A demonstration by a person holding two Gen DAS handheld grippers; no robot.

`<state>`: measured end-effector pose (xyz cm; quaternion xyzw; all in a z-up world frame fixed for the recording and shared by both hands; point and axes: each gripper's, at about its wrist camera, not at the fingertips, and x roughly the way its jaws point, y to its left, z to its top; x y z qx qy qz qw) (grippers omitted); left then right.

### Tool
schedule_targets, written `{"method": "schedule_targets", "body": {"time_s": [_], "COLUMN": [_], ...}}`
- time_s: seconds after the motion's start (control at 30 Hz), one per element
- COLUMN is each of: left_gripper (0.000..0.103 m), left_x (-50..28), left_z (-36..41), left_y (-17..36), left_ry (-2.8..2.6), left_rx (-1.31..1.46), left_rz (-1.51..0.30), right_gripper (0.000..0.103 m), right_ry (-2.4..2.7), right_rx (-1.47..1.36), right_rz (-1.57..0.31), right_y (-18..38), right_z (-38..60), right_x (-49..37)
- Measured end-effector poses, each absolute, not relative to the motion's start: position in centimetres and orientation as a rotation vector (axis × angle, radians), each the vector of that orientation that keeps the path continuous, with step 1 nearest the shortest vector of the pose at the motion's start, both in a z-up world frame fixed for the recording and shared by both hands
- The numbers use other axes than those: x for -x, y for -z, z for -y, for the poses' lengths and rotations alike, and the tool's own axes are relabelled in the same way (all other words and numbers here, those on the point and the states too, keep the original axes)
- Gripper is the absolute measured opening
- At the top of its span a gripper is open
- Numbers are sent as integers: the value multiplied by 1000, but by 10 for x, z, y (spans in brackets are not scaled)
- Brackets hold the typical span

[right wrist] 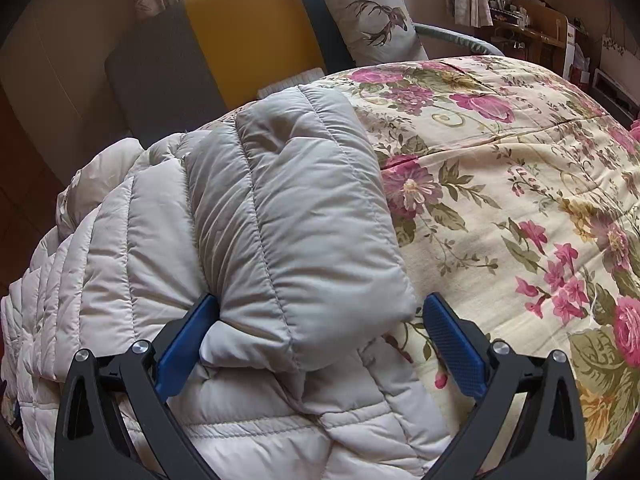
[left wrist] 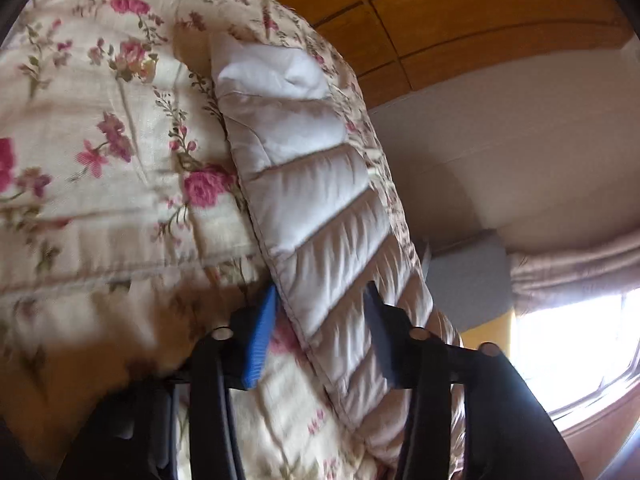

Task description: Fold large clothes

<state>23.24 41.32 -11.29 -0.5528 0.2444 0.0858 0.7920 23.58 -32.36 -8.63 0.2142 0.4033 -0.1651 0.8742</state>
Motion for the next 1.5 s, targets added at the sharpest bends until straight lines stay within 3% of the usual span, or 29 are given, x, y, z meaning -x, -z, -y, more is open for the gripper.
{"method": "schedule_targets", "body": {"time_s": [0.27, 0.3, 0.33, 0.37, 0.73, 1.1, 1.33, 1.5], "left_gripper": [41, 37, 14, 5, 3, 3, 3, 3], "left_x": [-259, -260, -259, -256, -200, -210, -205, -201], "left_z": [-425, -428, -431, -435, -436, -285, -136, -25], "left_y": [117, 118, 119, 121, 73, -78, -91, -52], "left_ry": [-222, -222, -228, -233, -213, -104, 73, 238], "left_rx": [1238, 1249, 1251, 1250, 1245, 448, -4, -350], "left_rz": [-490, -488, -492, -504, -332, -258, -317, -424], "right_gripper": [101, 101, 101, 101, 101, 101, 101, 101], "right_ry": [345, 344, 344, 344, 343, 330, 320, 318], "right_rx": [-447, -448, -448, -448, -449, -474, -486, -491], "right_rz": [-843, -842, -842, -842, -842, -829, -824, -821], "right_y": [86, 86, 86, 87, 86, 87, 87, 88], "right_z": [323, 324, 324, 324, 324, 326, 329, 329], "right_x": [-236, -236, -236, -236, -236, -235, -234, -234]}}
